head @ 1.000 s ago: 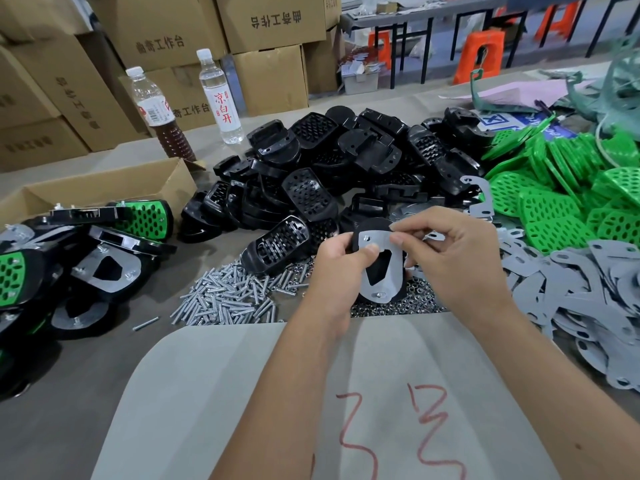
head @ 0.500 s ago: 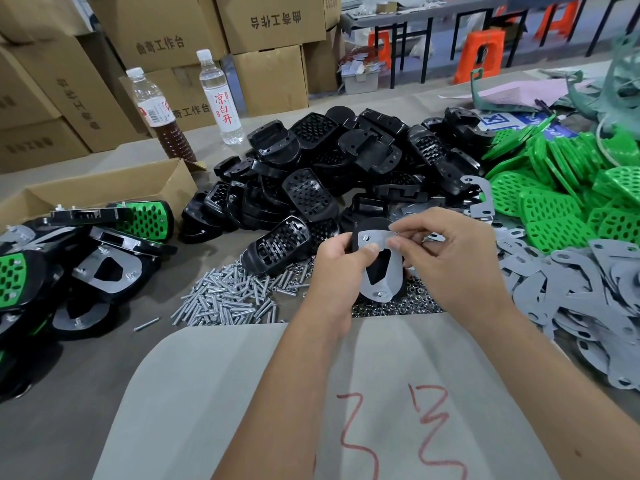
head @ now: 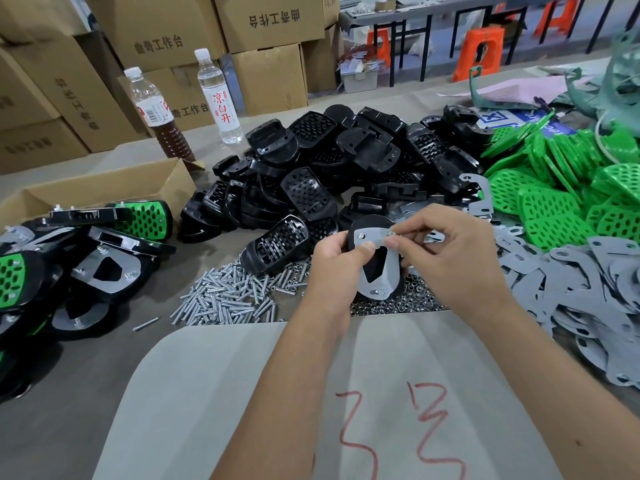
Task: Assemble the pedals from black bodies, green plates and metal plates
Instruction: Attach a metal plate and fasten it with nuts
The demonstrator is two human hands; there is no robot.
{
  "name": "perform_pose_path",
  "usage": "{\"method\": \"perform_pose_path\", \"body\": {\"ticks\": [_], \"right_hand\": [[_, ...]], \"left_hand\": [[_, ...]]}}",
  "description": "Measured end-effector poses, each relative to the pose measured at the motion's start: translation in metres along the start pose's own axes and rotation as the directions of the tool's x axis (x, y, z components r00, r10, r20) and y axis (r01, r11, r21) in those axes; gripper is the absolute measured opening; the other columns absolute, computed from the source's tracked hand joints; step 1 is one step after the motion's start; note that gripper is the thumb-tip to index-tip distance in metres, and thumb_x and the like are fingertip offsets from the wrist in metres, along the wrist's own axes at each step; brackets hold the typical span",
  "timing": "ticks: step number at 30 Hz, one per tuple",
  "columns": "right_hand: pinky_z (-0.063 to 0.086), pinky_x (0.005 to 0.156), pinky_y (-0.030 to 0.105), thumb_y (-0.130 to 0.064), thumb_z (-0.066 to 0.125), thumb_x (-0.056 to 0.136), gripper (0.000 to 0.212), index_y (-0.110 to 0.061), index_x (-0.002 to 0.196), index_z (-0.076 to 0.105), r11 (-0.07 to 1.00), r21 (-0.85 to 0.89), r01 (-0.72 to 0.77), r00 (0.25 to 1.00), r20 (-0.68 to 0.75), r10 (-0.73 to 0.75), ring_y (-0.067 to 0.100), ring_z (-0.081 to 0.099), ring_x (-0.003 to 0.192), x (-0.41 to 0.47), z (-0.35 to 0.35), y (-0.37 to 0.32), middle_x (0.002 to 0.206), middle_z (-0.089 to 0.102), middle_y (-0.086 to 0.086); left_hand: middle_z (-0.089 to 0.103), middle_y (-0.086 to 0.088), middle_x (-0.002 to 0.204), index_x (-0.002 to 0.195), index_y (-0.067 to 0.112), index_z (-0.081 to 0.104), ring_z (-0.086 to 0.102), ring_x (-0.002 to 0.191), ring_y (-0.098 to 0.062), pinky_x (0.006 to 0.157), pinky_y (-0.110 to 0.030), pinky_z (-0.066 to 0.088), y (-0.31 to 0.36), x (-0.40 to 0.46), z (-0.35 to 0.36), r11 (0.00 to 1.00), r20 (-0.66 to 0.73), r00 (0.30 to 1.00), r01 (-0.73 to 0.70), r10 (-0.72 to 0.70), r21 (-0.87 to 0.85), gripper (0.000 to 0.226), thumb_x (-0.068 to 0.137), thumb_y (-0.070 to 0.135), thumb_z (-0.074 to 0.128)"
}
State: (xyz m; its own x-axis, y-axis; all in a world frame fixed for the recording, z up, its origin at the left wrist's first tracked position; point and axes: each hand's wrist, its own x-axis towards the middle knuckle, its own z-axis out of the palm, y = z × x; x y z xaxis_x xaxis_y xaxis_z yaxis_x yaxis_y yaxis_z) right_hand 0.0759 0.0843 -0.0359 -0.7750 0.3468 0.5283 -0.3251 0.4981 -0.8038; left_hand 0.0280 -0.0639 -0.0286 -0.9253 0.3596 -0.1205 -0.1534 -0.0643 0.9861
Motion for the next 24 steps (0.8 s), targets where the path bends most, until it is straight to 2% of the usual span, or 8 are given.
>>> {"method": "perform_pose_path", "body": {"ticks": [4, 7, 12, 15, 17, 19, 21, 24], "right_hand": [[0.062, 0.055, 0.034, 0.002, 0.083, 0.083, 0.013, -0.009, 0.085, 0.077, 0.999, -0.034, 0.029, 1.000, 0.004, -0.029, 0.021, 0.066, 0.067, 0.000, 0.000, 0.001, 0.078, 0.066, -0.002], [0.062, 0.057, 0.036, 0.001, 0.082, 0.084, 0.016, -0.012, 0.092, 0.080, 0.997, -0.054, 0.051, 0.999, 0.009, -0.051, 0.024, 0.063, 0.073, 0.000, 0.000, 0.002, 0.079, 0.064, -0.001], [0.062, 0.059, 0.029, 0.003, 0.080, 0.086, 0.018, -0.015, 0.091, 0.082, 0.999, 0.029, 0.037, 0.998, 0.055, -0.038, 0.021, 0.064, 0.070, 0.002, -0.001, 0.006, 0.080, 0.062, -0.010], [0.063, 0.060, 0.038, 0.004, 0.077, 0.088, 0.019, -0.014, 0.091, 0.082, 0.996, 0.086, -0.006, 0.993, 0.115, -0.004, 0.021, 0.067, 0.070, 0.005, -0.004, 0.010, 0.085, 0.065, -0.005], [0.064, 0.061, 0.042, 0.004, 0.075, 0.090, 0.022, -0.017, 0.092, 0.082, 0.993, 0.110, -0.030, 0.987, 0.159, 0.012, 0.024, 0.069, 0.068, 0.006, -0.009, 0.011, 0.088, 0.065, -0.001], [0.064, 0.061, 0.041, 0.005, 0.074, 0.091, 0.026, -0.020, 0.091, 0.082, 0.989, 0.144, -0.046, 0.980, 0.199, 0.017, 0.026, 0.069, 0.065, 0.007, -0.013, 0.011, 0.089, 0.065, 0.001], [0.063, 0.060, 0.039, 0.005, 0.074, 0.090, 0.025, -0.018, 0.091, 0.083, 0.985, 0.163, -0.058, 0.973, 0.229, 0.019, 0.028, 0.069, 0.063, 0.007, -0.016, 0.009, 0.089, 0.064, 0.005], [0.063, 0.058, 0.037, 0.004, 0.078, 0.087, 0.019, -0.015, 0.089, 0.082, 0.990, 0.133, -0.051, 0.980, 0.199, 0.024, 0.027, 0.068, 0.059, 0.007, -0.017, 0.007, 0.084, 0.063, 0.007]], "left_hand": [[0.079, -0.008, 0.098, 0.102, 0.015, 0.075, 0.072, 0.088, -0.021, 0.077, -0.037, 0.055, 0.000, 0.001, -0.001, 1.000, 0.008, 1.000, 0.014, -0.014, 0.003, 0.021, 0.102, 0.005, 0.057], [0.079, -0.008, 0.099, 0.104, 0.013, 0.075, 0.072, 0.089, -0.021, 0.079, -0.037, 0.055, -0.001, 0.002, -0.001, 1.000, 0.016, 1.000, 0.009, -0.009, 0.000, 0.020, 0.103, 0.005, 0.057], [0.078, -0.004, 0.093, 0.100, 0.017, 0.075, 0.071, 0.085, -0.020, 0.076, -0.034, 0.055, -0.002, 0.002, -0.001, 1.000, 0.027, 1.000, 0.005, -0.005, 0.013, 0.022, 0.102, 0.004, 0.057], [0.078, -0.004, 0.092, 0.100, 0.014, 0.075, 0.072, 0.083, -0.018, 0.077, -0.033, 0.057, 0.000, 0.002, -0.003, 1.000, 0.054, 0.998, 0.014, -0.015, 0.020, 0.022, 0.102, 0.003, 0.056], [0.078, -0.009, 0.096, 0.104, 0.009, 0.075, 0.071, 0.088, -0.023, 0.085, -0.041, 0.057, 0.001, 0.002, -0.005, 0.999, 0.070, 0.997, 0.021, -0.024, 0.031, 0.020, 0.102, 0.003, 0.057], [0.077, -0.020, 0.106, 0.111, 0.002, 0.073, 0.070, 0.095, -0.031, 0.097, -0.053, 0.055, 0.003, 0.002, -0.006, 0.999, 0.080, 0.996, 0.037, -0.040, 0.029, 0.019, 0.102, 0.003, 0.057], [0.073, -0.030, 0.116, 0.118, -0.005, 0.069, 0.069, 0.100, -0.038, 0.103, -0.061, 0.051, 0.005, 0.002, -0.006, 0.998, 0.094, 0.993, 0.064, -0.065, 0.015, 0.022, 0.102, 0.002, 0.055], [0.071, -0.032, 0.119, 0.122, -0.006, 0.068, 0.069, 0.099, -0.038, 0.102, -0.060, 0.052, 0.005, 0.002, -0.006, 0.996, 0.102, 0.991, 0.080, -0.083, 0.030, 0.025, 0.103, 0.002, 0.054]]}}
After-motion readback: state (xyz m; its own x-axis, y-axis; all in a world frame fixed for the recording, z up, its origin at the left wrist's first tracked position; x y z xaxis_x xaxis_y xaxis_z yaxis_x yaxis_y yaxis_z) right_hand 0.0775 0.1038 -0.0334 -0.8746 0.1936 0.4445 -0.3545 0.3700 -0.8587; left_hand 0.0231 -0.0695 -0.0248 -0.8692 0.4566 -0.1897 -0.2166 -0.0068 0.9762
